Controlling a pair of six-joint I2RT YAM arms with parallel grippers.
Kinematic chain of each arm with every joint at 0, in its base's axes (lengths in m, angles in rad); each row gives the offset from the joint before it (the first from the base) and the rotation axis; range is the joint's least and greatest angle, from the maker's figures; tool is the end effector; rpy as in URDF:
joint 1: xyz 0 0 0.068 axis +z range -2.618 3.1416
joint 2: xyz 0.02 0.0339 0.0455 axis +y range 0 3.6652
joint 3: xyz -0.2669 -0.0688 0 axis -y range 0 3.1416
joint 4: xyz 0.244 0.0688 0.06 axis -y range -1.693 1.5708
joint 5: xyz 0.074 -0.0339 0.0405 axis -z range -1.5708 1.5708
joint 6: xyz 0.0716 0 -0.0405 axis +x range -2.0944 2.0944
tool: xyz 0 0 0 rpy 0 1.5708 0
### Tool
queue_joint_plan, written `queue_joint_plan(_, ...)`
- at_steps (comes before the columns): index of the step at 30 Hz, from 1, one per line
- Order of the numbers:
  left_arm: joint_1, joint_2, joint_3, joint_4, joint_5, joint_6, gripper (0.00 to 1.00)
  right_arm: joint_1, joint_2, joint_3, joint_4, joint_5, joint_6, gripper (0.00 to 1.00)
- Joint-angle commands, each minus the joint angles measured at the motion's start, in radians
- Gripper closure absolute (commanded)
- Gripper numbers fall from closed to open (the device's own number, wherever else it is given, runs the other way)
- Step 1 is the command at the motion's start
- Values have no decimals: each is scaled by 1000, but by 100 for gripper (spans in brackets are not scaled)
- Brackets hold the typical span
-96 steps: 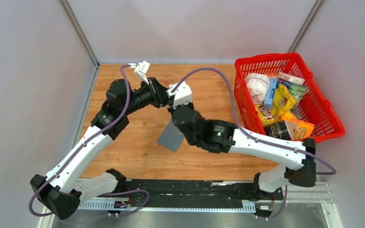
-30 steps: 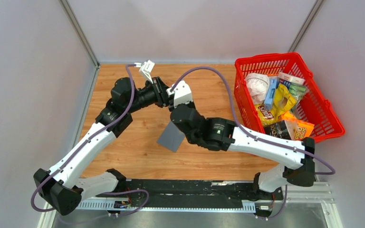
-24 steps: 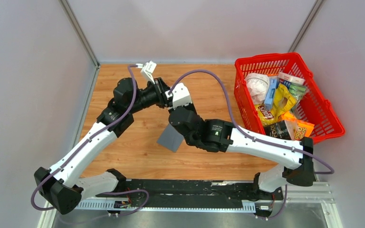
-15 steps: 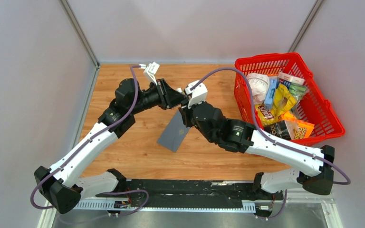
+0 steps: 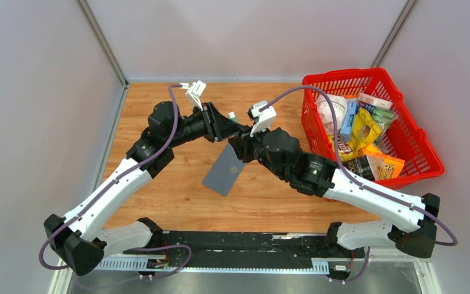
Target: Place the letter into the envelope and seal it
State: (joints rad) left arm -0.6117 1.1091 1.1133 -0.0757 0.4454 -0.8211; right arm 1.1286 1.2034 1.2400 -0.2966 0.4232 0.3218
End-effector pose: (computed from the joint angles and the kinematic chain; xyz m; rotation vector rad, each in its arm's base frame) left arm 0.2141 -0.1878 0.4036 0.1903 1.8400 -1.4157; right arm 0.1551 0.2589 0.3957 -0.4404 1.8016 0.6389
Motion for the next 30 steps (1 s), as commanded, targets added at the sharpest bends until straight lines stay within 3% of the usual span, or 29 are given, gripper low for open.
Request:
queue_joint_plan(1,1,1,-23,-19,7,30,58,-4,-33,12,132,-18,39,100)
queue_joint_plan(7,-3,-5,-46,1,-13,23,66,-4,-13,19,136,9,91,100)
queue_joint_plan(13,-13,-6,-70,31,-22,17,82,-6,2,15,157,35,152,99)
queue_joint_plan(15,-11,-11,-69,28,-27,25,89,-6,10,24,148,28,146,89)
queue_joint_plan(19,-11,-18,-50,-22,-42,65,99,-7,-11,18,116,6,122,43)
queue_joint_plan(22,-11,-41,-43,-70,-69,103,100,-18,-69,0,38,14,115,23)
queue_joint_plan(27,15,-63,-66,-110,-54,132,100,-72,-188,-31,-157,67,158,20)
queue_joint_plan(30,38,-92,-113,-107,-13,131,100,-203,-179,-14,-327,37,212,21)
